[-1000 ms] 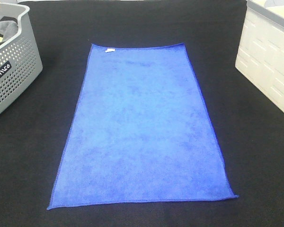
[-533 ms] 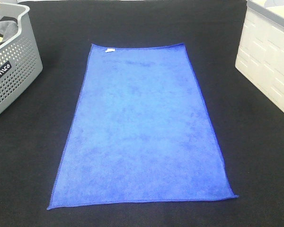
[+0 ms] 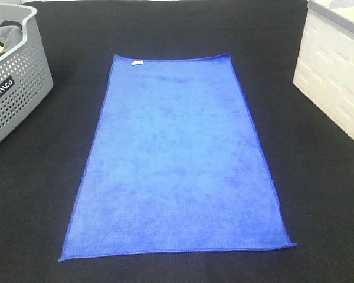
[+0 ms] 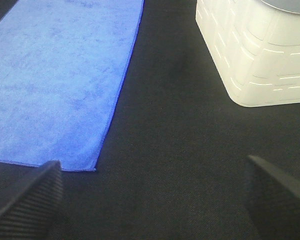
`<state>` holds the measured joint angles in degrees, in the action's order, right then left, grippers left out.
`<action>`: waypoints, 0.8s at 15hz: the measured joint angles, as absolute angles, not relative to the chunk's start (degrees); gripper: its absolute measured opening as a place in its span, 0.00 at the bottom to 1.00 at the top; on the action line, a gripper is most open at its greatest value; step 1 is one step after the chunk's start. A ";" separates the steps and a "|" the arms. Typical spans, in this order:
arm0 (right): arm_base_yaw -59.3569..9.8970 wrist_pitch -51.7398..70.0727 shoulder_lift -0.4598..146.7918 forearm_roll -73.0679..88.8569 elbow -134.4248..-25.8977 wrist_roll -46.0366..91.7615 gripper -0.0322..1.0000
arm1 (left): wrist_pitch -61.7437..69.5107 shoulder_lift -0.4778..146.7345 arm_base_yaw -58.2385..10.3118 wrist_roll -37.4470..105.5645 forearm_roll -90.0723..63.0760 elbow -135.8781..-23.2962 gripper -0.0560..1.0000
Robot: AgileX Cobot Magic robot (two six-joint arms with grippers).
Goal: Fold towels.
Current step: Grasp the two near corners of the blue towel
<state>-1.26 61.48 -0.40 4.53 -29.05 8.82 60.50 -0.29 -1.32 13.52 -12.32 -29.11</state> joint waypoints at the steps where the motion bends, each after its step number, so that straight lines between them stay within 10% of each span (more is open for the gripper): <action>1: -1.26 61.48 -0.40 4.53 -29.05 8.82 0.91 | 60.50 -0.29 -1.32 13.52 -12.32 -29.11 0.81; 12: -1.26 60.73 -0.29 4.53 -29.11 8.82 0.91 | 59.47 0.00 -1.32 13.41 -12.55 -29.39 0.79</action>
